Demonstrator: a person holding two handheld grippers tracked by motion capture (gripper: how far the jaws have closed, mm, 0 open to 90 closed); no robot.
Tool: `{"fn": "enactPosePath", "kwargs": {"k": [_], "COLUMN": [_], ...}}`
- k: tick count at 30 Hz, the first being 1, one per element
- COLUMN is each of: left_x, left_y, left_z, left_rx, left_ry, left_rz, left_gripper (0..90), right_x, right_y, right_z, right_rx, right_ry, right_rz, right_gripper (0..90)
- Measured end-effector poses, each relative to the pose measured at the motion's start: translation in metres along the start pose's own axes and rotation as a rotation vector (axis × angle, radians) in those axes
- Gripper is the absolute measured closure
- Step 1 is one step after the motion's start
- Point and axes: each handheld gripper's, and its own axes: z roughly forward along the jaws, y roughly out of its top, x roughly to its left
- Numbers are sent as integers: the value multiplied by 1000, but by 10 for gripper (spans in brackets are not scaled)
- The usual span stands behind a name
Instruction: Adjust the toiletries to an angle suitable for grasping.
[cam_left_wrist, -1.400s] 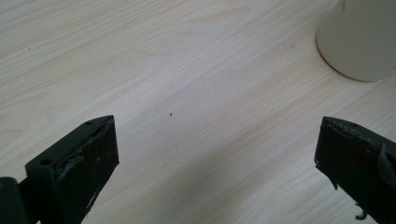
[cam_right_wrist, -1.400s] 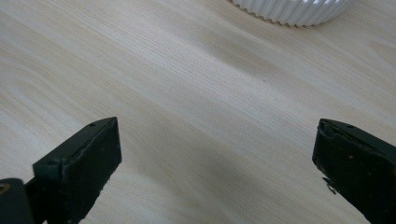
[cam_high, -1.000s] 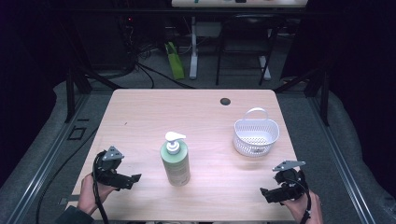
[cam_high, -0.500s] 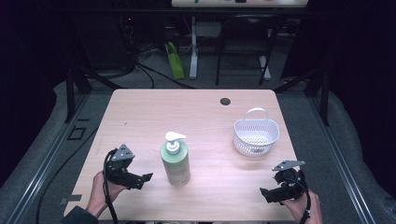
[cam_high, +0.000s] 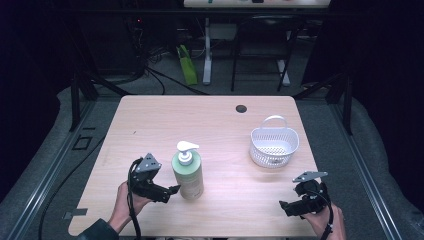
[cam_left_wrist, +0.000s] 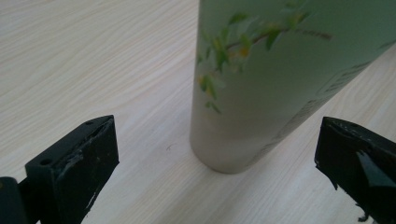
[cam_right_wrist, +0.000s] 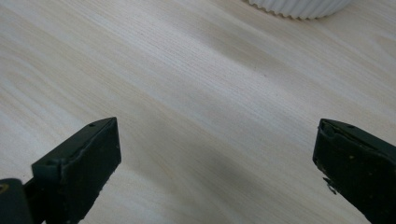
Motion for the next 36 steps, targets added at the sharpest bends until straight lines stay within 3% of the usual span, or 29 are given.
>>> {"fn": "enactPosePath", "kwargs": {"k": [7,21,29,33,36], "left_x": [-8,-17,-21,-23,-23], "left_y": [7,20,24,23,23], "left_z": [7,18,24,23,23], "left_rx": [-4,-76,-61,-75,-77], "left_ry": [-17,-35,-27,-15,-11], "left_rz": [8,0,-1,4,11], "left_gripper": [0,0,0,108,115], "right_x": [-1,1,1,1,1], "right_y": [-1,0,-1,-1,-1], "right_z": [0,1,1,1,0], "right_rx": [0,10,11,12,11], "right_ry": [-4,-4,-2,-4,-5], "right_rz": [3,-13,-13,-13,-10], "right_gripper": [8,16,22,24,25]}}
